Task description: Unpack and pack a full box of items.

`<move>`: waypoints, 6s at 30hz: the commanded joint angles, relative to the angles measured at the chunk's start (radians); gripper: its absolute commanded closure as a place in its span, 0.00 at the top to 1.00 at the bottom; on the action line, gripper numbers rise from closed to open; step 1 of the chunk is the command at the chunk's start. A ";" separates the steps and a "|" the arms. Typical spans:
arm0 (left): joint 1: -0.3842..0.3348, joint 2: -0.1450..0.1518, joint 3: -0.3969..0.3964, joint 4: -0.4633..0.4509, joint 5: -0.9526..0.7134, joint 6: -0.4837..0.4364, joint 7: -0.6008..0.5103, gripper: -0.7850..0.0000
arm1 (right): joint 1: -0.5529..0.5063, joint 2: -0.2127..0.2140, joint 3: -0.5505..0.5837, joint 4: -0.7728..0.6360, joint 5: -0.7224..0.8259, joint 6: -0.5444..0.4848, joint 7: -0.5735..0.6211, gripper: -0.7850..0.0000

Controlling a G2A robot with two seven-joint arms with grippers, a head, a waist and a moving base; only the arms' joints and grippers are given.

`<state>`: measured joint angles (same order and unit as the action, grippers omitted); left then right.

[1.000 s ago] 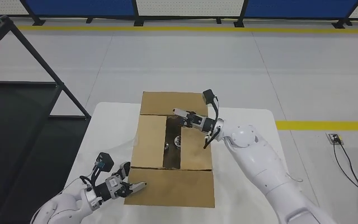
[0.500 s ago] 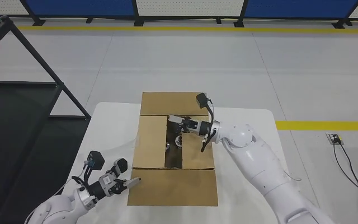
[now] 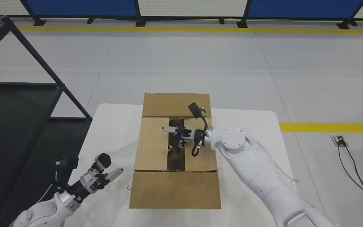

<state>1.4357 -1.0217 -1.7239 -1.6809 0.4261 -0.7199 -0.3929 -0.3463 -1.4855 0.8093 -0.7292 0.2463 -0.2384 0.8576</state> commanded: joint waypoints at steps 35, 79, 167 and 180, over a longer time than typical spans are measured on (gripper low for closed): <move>-0.014 0.011 0.025 0.028 0.001 -0.002 0.017 1.00 | 0.103 -0.125 -0.009 0.157 0.152 -0.194 0.043 1.00; 0.129 0.020 -0.166 -0.011 0.005 0.022 0.159 1.00 | 0.157 -0.359 -0.170 0.302 0.041 -0.282 -0.192 1.00; 0.075 -0.009 -0.061 -0.052 0.297 0.354 0.245 1.00 | -0.166 -0.065 0.261 -0.162 -0.133 -0.406 0.007 1.00; 0.125 -0.012 -0.157 -0.299 0.227 0.337 0.284 1.00 | -0.212 -0.025 0.348 -0.190 -0.089 -0.421 0.033 1.00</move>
<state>1.5626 -1.0344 -1.8761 -1.9595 0.6594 -0.3765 -0.0976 -0.5548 -1.5138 1.1500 -0.9185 0.1537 -0.6564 0.8879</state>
